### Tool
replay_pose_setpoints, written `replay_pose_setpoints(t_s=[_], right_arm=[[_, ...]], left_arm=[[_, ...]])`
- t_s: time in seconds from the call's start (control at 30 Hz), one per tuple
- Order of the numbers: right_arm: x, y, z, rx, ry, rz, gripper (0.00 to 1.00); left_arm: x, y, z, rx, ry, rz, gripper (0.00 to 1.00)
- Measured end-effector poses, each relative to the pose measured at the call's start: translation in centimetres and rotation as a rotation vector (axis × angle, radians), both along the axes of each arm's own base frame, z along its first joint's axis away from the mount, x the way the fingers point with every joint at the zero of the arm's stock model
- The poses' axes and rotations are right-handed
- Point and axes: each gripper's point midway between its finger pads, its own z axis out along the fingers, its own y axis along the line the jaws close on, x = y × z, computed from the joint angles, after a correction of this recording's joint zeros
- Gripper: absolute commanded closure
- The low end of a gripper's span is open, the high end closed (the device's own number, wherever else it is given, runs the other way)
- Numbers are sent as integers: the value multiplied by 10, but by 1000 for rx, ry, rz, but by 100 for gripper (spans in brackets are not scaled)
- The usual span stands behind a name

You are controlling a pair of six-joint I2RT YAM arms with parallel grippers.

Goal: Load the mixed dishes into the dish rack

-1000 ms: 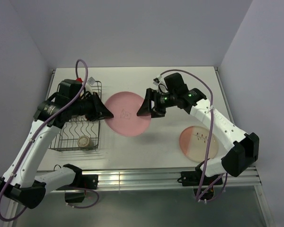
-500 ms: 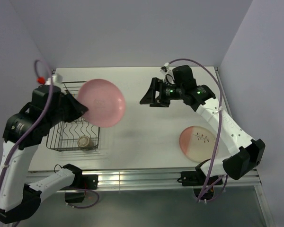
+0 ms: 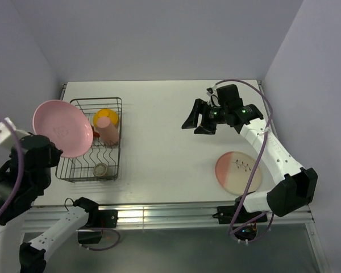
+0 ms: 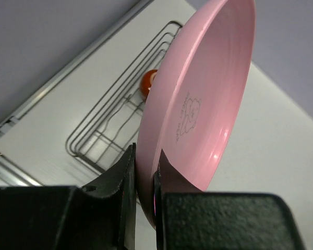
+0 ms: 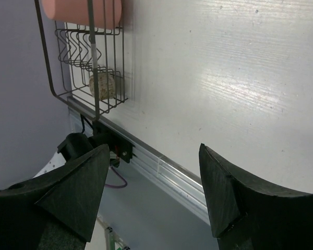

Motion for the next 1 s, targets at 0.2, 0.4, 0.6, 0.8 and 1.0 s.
replay_pose_setpoints(t_s=[0.2, 0.4, 0.6, 0.8, 1.0], right_arm=[[-3, -1, -2, -4, 1, 8, 24], [-9, -2, -12, -8, 30, 18, 24], [-12, -2, -14, -12, 34, 26, 24], [-15, -4, -18, -18, 36, 33, 24], [-19, -4, -22, -17, 54, 39, 24]], left_arm=[[9, 8, -40, 128, 162, 42, 100], [10, 28, -43, 201, 219, 149, 100], [24, 30, -46, 290, 305, 156, 100], [40, 26, -57, 398, 365, 63, 100], [47, 27, -72, 502, 417, -8, 100]])
